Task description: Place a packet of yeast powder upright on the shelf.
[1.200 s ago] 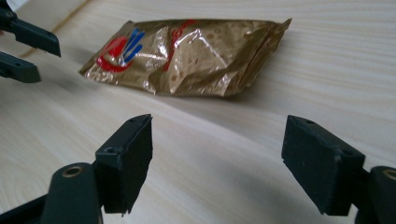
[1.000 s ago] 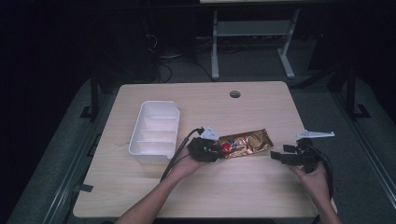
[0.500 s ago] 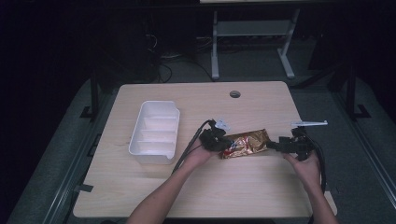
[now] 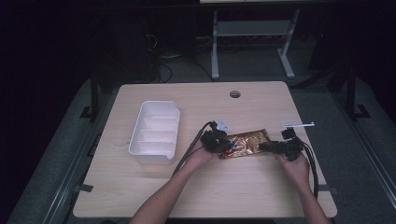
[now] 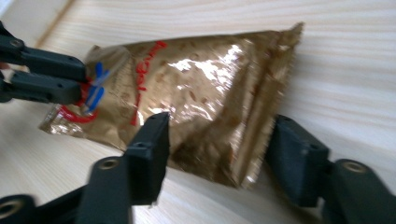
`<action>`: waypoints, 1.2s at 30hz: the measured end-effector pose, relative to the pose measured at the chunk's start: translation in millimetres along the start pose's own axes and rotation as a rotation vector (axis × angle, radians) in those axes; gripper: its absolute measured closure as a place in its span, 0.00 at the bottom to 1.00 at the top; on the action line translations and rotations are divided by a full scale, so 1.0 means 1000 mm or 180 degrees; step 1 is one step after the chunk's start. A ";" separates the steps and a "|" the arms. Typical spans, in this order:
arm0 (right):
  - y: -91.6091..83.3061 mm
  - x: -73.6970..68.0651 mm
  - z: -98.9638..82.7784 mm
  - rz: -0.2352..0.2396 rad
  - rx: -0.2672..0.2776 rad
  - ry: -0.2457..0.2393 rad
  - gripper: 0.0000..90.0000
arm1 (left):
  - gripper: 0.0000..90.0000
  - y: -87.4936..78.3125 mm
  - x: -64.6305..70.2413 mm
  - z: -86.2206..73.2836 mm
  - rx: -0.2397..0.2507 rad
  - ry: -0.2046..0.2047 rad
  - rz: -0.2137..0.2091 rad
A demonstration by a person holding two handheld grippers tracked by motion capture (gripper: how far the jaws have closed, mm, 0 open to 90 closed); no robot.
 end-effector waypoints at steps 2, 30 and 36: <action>0.003 -0.002 0.002 0.0106 0.0033 0.0042 0.52 | 0.83 0.000 0.000 0.000 0.0004 -0.0010 -0.0006; -0.034 -0.047 0.030 0.0171 0.0377 -0.0814 0.98 | 0.38 -0.033 0.002 -0.003 0.0456 -0.0249 -0.0273; -0.053 -0.076 0.036 0.0240 0.0394 -0.1305 0.98 | 0.31 -0.044 0.007 -0.003 0.0571 -0.0168 -0.0368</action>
Point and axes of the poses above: each handheld gripper's, and its own axes: y roughly forward along the jaws, z roughly out of its top, x roughly to its right, the point moved 5 cm from there along y, roughly forward along the jaws, and after that the axes turned 3 degrees about y, right-handed, at the moved point
